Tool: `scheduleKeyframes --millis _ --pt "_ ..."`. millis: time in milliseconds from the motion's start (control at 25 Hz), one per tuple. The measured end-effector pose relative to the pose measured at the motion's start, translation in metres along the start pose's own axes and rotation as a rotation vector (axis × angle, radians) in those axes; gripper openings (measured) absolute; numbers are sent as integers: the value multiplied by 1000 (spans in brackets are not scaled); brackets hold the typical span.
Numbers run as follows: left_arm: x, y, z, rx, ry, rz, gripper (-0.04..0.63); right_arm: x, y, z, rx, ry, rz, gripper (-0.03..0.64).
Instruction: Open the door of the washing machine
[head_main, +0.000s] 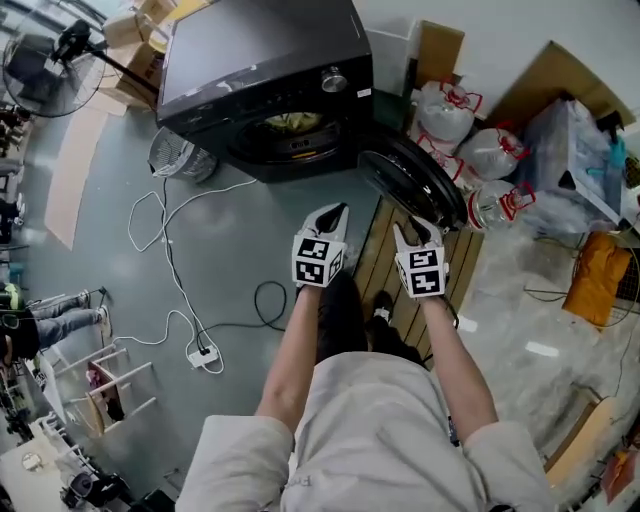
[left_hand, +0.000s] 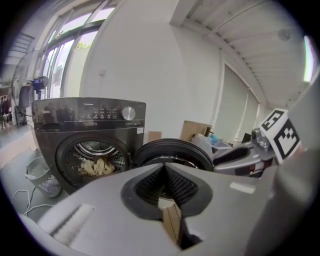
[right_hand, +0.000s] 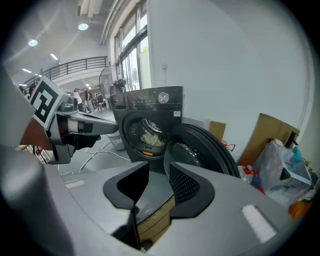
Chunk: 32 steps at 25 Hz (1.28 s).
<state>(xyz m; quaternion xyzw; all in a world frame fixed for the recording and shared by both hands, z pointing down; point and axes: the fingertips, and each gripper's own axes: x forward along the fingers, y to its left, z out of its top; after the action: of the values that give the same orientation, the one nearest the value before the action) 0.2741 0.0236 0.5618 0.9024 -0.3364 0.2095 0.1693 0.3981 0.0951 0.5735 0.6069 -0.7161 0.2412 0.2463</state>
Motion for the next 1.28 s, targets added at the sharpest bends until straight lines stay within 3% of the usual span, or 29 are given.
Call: scheduleKeyframes --millis 360,600,880,1280 --pt "-89 -2 -2 -88 -81 119 58 -33 55 5 -17 -43 76 124" --pt "-125 -28 -3 -1 -101 107 58 -62 83 16 2 -100 126 124" --pt "-163 -28 -3 -164 -171 188 58 -78 99 9 28 -140 199 124" --pt "-204 -16 -15 -120 -139 274 58 -77 108 7 29 -140 232 114"
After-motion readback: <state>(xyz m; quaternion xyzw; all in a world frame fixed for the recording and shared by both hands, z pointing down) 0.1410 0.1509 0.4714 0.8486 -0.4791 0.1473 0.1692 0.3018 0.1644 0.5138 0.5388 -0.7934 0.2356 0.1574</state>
